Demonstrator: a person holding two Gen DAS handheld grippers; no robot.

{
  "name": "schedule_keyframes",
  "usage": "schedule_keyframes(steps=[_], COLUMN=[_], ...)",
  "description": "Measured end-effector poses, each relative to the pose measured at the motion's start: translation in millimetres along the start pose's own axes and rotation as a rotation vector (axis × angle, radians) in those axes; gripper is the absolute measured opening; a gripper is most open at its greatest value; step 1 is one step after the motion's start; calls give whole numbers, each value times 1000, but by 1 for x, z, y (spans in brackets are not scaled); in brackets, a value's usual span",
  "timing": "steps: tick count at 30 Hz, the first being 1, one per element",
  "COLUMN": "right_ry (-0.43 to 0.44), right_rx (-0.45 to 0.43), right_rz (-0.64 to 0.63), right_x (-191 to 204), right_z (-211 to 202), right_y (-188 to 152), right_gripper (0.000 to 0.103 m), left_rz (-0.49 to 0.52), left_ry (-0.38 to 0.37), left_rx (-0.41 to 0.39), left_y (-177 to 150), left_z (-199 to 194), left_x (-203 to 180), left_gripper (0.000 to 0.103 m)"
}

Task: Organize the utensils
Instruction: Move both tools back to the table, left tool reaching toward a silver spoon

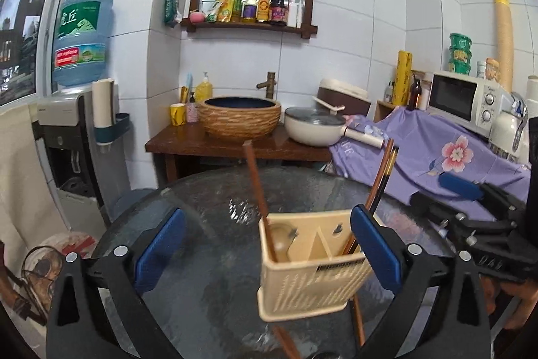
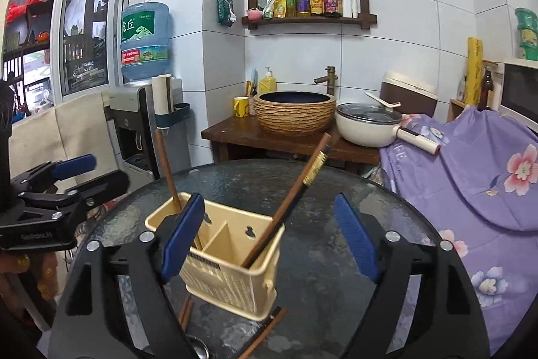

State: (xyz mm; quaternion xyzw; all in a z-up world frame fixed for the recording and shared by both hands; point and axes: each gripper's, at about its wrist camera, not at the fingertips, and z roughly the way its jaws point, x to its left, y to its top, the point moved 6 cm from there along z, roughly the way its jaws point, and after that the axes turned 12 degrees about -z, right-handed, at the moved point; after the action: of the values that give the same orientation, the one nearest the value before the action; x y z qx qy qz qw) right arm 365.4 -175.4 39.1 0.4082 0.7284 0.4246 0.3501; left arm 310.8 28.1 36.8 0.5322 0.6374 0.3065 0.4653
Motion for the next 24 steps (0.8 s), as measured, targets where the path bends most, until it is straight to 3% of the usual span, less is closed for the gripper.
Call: schedule_keyframes(steps=[5, 11, 18, 24], right_ry=[45, 77, 120, 93], right_rx=[124, 268, 394, 469], right_rz=[57, 87, 85, 141], right_x=[5, 20, 45, 39], right_z=[-3, 9, 27, 46], right_y=[-46, -104, -149, -169], right_gripper=[84, 84, 62, 46], left_rz=[-28, -25, -63, 0], left_ry=[45, 105, 137, 146], left_rx=[122, 196, 283, 324], left_y=[-45, -96, -140, -165], left_z=[-3, -12, -13, -18], left_x=[23, 44, 58, 48], left_gripper=[96, 96, 96, 93])
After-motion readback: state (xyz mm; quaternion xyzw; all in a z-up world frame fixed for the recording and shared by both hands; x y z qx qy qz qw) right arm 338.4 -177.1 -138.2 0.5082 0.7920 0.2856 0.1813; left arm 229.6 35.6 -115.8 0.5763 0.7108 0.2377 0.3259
